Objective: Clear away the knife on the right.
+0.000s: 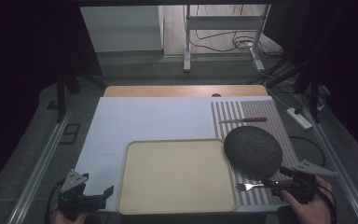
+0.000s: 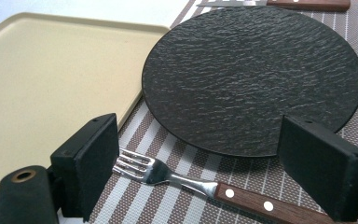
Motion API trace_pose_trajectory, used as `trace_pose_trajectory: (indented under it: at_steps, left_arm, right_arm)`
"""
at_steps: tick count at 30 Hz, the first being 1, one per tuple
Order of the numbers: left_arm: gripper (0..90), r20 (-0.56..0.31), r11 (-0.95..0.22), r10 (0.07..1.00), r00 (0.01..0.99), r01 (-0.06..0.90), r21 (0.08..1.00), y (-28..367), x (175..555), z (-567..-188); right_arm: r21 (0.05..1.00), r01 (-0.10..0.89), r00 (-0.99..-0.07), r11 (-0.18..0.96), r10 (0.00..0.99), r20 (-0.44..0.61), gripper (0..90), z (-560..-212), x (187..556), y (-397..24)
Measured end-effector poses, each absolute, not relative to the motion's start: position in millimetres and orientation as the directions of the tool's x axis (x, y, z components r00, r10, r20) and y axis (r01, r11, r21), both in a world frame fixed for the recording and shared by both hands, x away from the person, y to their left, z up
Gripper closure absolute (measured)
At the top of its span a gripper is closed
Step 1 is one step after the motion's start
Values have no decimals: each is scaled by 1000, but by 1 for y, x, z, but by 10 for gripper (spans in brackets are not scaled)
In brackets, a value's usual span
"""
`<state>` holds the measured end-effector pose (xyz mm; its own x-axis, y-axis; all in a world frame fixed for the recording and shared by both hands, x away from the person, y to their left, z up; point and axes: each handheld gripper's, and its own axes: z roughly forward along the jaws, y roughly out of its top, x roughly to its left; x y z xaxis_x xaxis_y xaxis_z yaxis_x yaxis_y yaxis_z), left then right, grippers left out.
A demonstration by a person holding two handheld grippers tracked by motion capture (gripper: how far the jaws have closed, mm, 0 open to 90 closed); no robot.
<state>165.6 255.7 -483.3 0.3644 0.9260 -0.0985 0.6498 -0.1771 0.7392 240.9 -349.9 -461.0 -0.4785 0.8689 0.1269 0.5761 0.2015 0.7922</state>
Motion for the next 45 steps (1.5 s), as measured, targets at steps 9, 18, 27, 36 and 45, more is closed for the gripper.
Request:
trace_pose_trajectory:
  at_steps: [9,18,27,36,45]
  left_arm:
    - [0,-96,-173,927,362,642,747,257,164,-483]
    - [15,-75,-187,926,370,622,760,255,161,-483]
    - [24,-83,-175,929,360,625,761,256,161,-484]
    - [28,-69,-191,928,367,626,756,254,162,-484]
    - [37,-75,-187,930,361,637,748,254,163,-484]
  right_arm:
    - [790,577,-475,205,872,121,131,-461,241,-349]
    - [788,575,-482,219,869,111,135,-461,241,-348]
    - [786,578,-481,220,870,111,134,-461,241,-347]
    - [770,587,-510,249,853,113,102,-461,244,-345]
    - [775,571,-526,271,846,92,97,-455,248,-341]
